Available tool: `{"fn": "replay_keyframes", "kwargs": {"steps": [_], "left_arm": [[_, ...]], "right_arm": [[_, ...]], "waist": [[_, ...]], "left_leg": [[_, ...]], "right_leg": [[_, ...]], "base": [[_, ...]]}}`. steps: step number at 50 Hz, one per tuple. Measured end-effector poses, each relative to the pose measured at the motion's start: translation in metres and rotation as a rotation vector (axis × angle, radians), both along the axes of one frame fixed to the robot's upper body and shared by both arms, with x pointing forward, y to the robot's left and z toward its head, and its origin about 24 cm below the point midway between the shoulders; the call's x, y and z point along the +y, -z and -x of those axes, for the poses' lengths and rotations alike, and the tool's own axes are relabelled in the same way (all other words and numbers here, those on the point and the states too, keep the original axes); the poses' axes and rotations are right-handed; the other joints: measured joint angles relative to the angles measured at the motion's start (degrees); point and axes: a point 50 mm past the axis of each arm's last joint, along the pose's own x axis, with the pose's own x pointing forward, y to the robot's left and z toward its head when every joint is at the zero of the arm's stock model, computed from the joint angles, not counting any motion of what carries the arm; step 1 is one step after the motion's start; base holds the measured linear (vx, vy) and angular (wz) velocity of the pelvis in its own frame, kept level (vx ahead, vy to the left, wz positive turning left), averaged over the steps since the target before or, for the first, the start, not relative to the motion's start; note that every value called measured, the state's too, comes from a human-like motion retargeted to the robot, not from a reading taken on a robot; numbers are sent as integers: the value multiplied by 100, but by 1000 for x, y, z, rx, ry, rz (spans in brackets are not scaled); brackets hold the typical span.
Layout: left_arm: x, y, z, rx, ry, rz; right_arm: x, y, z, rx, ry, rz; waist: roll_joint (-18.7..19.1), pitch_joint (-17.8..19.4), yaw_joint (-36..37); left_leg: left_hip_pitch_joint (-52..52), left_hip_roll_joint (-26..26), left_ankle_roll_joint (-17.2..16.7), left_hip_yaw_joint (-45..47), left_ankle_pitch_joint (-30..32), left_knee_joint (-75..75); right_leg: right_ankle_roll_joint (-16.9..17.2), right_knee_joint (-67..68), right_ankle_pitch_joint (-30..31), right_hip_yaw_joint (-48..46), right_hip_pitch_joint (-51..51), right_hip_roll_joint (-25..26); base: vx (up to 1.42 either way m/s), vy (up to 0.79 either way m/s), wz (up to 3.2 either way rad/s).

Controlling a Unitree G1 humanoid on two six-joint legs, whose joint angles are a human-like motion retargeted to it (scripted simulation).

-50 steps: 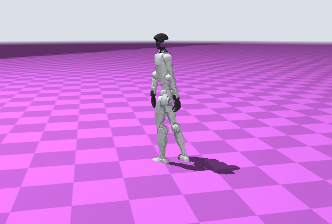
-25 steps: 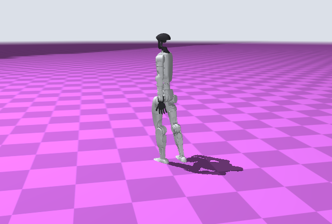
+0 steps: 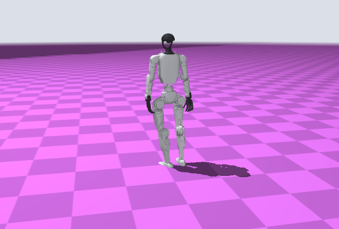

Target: In place motions

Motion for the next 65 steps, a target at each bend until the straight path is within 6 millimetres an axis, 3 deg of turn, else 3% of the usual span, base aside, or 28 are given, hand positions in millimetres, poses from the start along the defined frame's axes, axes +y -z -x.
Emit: {"fn": "replay_keyframes", "kwargs": {"steps": [10,15,20,27,35,43,48,53,58,65], "left_arm": [[-8,0,-27,-107,24,37],[-7,1,-28,-117,62,36],[-7,1,-20,-97,73,42],[-5,1,-14,-77,77,44],[7,0,-7,-68,67,5],[33,-4,6,-45,-5,-67],[50,-8,12,-23,-55,-114],[51,-8,25,3,-143,-134],[37,-7,45,59,-262,-122],[4,-5,78,153,-335,-74]], "right_arm": [[9,-2,30,99,78,-12],[14,-1,28,91,84,-27],[9,-1,19,85,6,-23],[-6,-3,11,54,26,4],[-31,-11,30,100,52,76],[-50,-16,34,103,-7,134],[-53,-15,21,39,-9,153],[-55,-13,-2,-51,-5,172],[-45,-9,-41,-177,-35,133],[-7,-8,-103,-362,-100,-46]], "waist": [[141,212,-280],[134,243,-269],[170,253,-174],[192,297,38],[-11,51,782],[-517,-96,1855],[-876,1,2552],[-1127,276,3410],[-1222,725,4340],[-1207,1136,5010]], "left_leg": [[234,164,-48,522,-84,-69],[250,154,-45,547,-73,-74],[119,174,-48,324,-3,-15],[-276,35,-121,-701,295,173],[-752,-432,-344,-1977,771,235],[-1094,-923,-1004,-2767,1161,141],[-1223,-1185,-1578,-3087,1238,9],[-1244,-1465,-1854,-3413,1274,-66],[-1082,-1640,-1868,-3534,1270,-87],[-856,-1738,-1868,-3594,1193,-94]], "right_leg": [[-66,22,148,343,-95,206],[-185,62,181,317,-173,305],[-32,73,58,90,-68,141],[50,194,-261,-706,156,-89],[256,264,-678,-1960,565,-449],[583,258,-1009,-3883,1095,-737],[813,226,-1113,-5141,1416,-761],[963,256,-1162,-5934,1621,-775],[1063,322,-1184,-6193,1822,-839],[1191,410,-1193,-6318,2072,-861]], "base": [[-3,0,-49],[-1,1,-1],[-2,3,42],[-2,8,126],[1,13,204],[-8,12,222],[-18,6,215],[-22,4,149],[-19,-7,56],[-3,-10,29]]}}
